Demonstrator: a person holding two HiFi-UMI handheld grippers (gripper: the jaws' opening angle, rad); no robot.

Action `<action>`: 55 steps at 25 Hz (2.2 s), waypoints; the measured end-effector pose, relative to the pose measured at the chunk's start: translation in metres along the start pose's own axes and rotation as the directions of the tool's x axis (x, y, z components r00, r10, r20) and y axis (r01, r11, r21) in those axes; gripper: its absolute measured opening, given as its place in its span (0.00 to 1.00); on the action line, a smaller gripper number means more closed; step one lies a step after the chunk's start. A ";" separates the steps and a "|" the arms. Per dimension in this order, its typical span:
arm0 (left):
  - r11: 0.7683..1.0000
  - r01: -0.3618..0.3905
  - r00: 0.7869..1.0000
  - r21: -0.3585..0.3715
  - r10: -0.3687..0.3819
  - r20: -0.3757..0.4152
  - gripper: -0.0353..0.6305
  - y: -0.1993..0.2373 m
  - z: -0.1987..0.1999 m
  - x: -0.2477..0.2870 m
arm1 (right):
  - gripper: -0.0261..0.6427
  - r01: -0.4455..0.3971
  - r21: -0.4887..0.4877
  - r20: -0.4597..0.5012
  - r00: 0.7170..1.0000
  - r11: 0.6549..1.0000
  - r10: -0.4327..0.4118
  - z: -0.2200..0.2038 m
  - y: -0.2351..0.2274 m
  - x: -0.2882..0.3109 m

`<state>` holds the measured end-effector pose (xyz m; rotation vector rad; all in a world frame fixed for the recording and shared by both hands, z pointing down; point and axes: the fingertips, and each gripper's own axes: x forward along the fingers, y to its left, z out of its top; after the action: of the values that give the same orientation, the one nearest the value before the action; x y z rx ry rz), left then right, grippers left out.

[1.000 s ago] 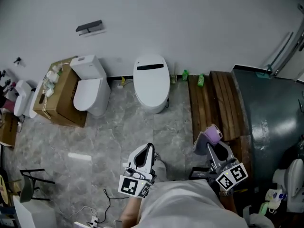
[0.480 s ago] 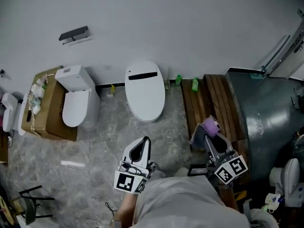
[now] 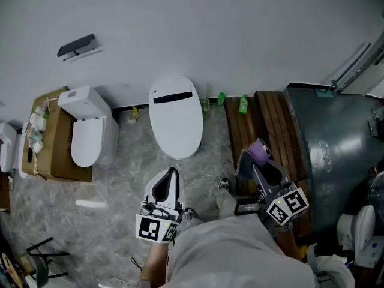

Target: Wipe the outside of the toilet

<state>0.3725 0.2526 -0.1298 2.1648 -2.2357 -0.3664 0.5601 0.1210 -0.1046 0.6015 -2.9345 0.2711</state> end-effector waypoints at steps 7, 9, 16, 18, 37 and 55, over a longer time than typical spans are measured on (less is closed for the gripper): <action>0.987 -0.161 0.987 -0.001 0.161 0.005 0.06 0.010 -0.009 0.079 | 0.18 -0.157 -0.047 -0.053 0.987 0.986 0.155 0.022 -0.090 0.066; 0.979 -0.205 0.979 0.013 0.204 0.019 0.06 0.008 -0.008 0.099 | 0.18 -0.205 -0.061 -0.061 0.978 0.977 0.202 0.029 -0.113 0.082; 0.951 -0.309 0.950 0.013 0.308 0.047 0.06 0.009 -0.015 0.138 | 0.18 -0.301 -0.086 -0.085 0.952 0.950 0.294 0.040 -0.169 0.134; 0.946 -0.322 0.946 0.023 0.321 0.046 0.06 0.017 -0.015 0.144 | 0.18 -0.308 -0.083 -0.083 0.950 0.948 0.302 0.043 -0.173 0.149; 0.939 -0.342 0.937 0.037 0.338 0.087 0.06 0.127 -0.008 0.180 | 0.18 -0.404 -0.349 -0.333 0.897 0.846 0.291 0.045 -0.156 0.291; 0.829 -0.559 0.829 -0.018 0.558 -0.034 0.06 0.245 -0.129 0.326 | 0.18 -0.741 -0.303 -0.694 0.603 0.599 0.394 -0.077 -0.269 0.595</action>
<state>0.1380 -0.0852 -0.0128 1.3759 -2.6754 -0.3370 0.1325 -0.3307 0.1093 -0.5243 -2.2994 -0.3364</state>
